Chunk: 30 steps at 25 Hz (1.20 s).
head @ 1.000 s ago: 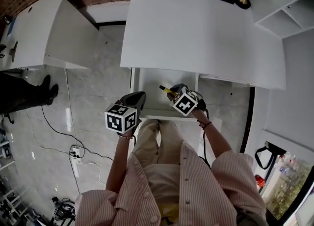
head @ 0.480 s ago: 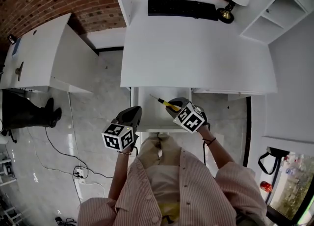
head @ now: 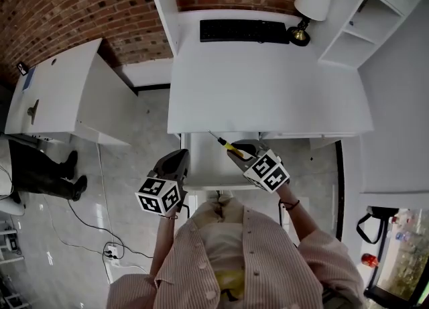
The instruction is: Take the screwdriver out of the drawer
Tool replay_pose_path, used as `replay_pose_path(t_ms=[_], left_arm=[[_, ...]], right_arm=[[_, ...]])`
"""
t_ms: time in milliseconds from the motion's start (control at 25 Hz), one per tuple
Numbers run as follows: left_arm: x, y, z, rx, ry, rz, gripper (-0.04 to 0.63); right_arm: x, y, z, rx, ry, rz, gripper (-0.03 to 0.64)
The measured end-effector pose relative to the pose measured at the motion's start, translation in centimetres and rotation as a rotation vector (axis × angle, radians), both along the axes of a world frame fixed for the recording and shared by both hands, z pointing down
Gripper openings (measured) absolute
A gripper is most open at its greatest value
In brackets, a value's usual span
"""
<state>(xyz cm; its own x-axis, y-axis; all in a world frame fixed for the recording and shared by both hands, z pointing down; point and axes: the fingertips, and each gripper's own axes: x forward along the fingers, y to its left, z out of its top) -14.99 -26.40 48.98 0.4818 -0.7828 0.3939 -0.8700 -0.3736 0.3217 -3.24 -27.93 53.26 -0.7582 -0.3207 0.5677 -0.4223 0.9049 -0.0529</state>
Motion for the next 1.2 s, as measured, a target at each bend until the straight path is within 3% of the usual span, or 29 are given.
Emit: replay_pose_path(t_ms=[600, 1200], left_arm=[[-1.9, -1.5, -5.6, 0.17, -0.042, -0.079, -0.002], [-4.3, -2.7, -11.4, 0.352, -0.102, -0.206, -0.002]], right_arm=[[3.0, -3.8, -9.4, 0.061, -0.372, 0.285, 0.081], [7.4, -6.9, -14.6, 0.173, -0.533, 0.488, 0.081]])
